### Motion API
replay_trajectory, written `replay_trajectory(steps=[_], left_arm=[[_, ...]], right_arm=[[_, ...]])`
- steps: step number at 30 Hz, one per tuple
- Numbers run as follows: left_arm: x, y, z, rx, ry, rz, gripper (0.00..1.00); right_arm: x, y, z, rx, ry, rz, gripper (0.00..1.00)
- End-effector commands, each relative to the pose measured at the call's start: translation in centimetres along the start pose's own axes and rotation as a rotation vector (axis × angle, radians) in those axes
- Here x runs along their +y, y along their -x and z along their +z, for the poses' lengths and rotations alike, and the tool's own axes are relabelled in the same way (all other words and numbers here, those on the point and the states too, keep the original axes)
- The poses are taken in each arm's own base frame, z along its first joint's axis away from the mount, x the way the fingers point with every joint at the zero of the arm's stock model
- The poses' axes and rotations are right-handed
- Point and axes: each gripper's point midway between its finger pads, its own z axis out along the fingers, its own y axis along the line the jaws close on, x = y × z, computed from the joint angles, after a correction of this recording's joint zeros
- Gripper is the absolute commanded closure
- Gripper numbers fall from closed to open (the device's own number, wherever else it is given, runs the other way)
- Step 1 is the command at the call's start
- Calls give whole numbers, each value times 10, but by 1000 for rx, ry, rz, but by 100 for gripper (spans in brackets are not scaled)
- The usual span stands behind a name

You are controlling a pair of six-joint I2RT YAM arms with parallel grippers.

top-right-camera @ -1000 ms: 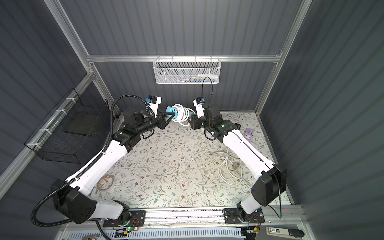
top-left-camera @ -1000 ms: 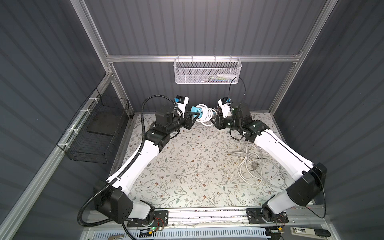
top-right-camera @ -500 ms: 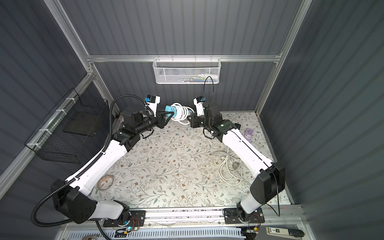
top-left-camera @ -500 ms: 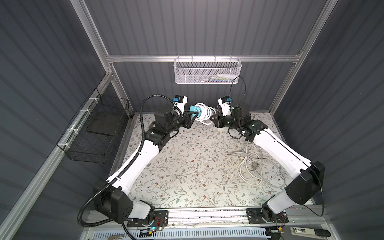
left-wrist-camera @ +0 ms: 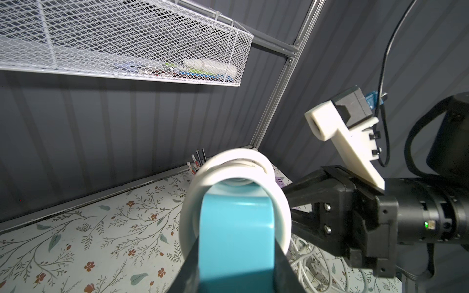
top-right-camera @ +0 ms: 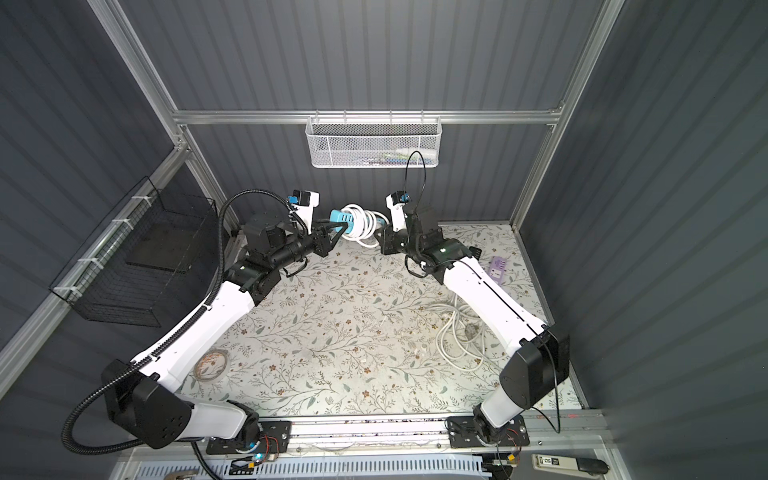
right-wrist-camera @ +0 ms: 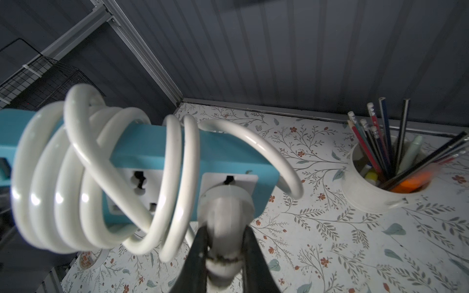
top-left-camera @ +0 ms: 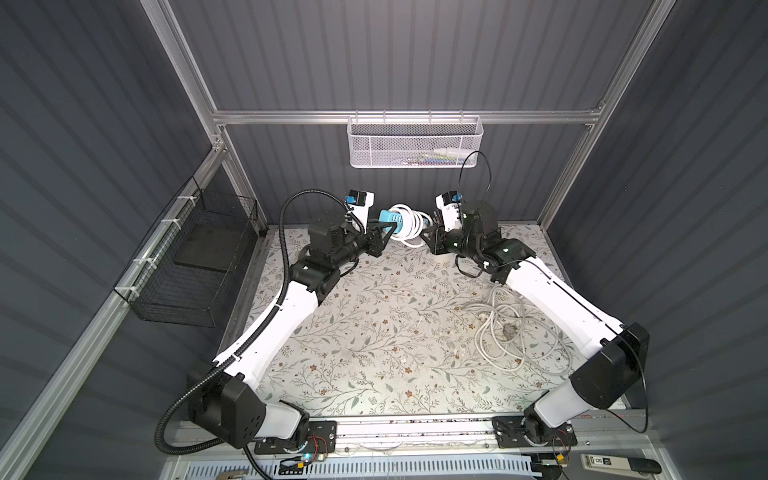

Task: Unwrap the cord wrapped around the power strip
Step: Unwrap the power cord from the power strip.

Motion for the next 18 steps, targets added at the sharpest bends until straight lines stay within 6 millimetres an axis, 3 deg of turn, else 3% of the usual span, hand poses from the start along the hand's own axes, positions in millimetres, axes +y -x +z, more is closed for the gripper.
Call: replay_trajectory(steps=[1,8,18], left_arm=[[-22,37,-10,-154,-48,76,100],[-18,29,-7,-157,-31,82,100],[-22,38,-20,-185,-20,120,100]], right_arm=[[26,-2,5,9,33,-86,100],[31,2,2,-6,37,-94,100],[-2,16,-14,-53,110,22,100]])
